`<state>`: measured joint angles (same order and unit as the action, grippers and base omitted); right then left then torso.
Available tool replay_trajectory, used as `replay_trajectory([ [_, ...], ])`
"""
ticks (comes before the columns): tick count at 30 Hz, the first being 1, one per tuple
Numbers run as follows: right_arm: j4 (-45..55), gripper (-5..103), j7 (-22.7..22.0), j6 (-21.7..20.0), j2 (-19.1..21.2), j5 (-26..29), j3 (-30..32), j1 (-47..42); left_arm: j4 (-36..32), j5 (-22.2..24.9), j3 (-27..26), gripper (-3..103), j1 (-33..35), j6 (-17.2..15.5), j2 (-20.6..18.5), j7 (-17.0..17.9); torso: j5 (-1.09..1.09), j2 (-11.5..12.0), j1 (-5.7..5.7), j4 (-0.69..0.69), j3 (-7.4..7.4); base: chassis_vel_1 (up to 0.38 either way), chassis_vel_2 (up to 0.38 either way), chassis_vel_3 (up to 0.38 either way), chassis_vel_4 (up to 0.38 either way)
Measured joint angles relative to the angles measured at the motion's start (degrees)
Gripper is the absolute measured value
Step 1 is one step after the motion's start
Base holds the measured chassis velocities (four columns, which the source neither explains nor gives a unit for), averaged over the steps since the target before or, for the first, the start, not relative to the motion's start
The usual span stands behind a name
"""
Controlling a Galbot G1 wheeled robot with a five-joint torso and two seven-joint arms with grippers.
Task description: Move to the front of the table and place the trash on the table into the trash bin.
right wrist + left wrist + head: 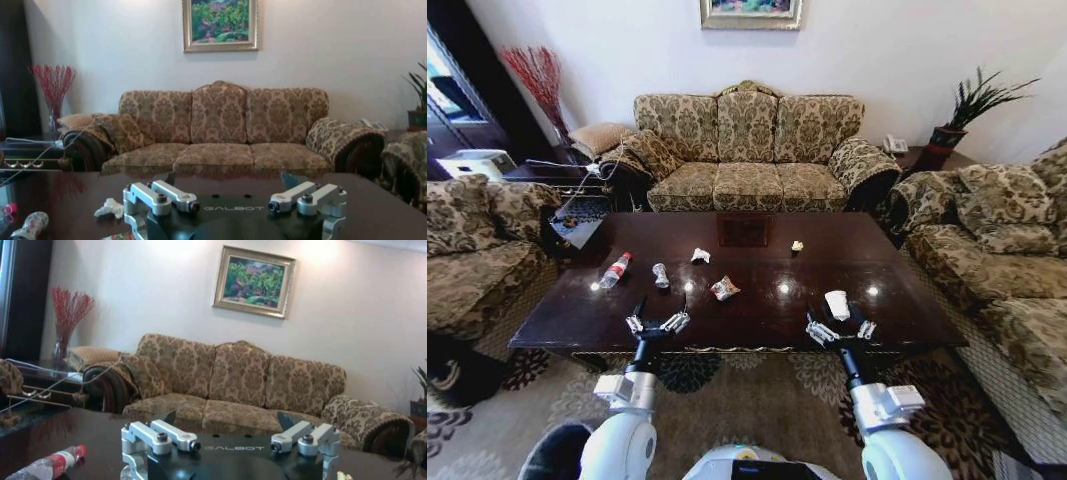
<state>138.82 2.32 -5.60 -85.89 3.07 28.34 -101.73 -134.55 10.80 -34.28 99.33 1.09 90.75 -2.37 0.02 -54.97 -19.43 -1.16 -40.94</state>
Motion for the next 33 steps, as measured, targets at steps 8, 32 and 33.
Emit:
replay_trajectory([
  [8, -1.2, 100, -0.4, -0.5, 2.8, 4.1, 3.0, 1.6, 0.0, -3.5, -4.1, 100, -0.9, -1.6, -1.4, -0.9, 0.00, 0.0, 0.00, 0.00, 0.00, 0.000, 0.000, 0.000, 0.000],
  [32, -1.2, 100, -2.5, -1.3, 7.1, 28.9, 10.2, 7.6, -4.2, 37.8, -20.7, 100, -3.5, -17.8, -10.5, 4.9, -0.02, 0.0, 0.00, 0.00, -0.01, 0.000, 0.000, 0.000, 0.000],
  [33, -0.9, 100, -2.4, -1.7, 6.9, 31.6, 9.8, 7.7, -4.6, 39.4, -19.6, 100, -3.4, -18.2, -9.6, 4.6, -0.02, 0.0, 0.00, 0.00, -0.01, 0.000, 0.000, 0.000, 0.000],
])
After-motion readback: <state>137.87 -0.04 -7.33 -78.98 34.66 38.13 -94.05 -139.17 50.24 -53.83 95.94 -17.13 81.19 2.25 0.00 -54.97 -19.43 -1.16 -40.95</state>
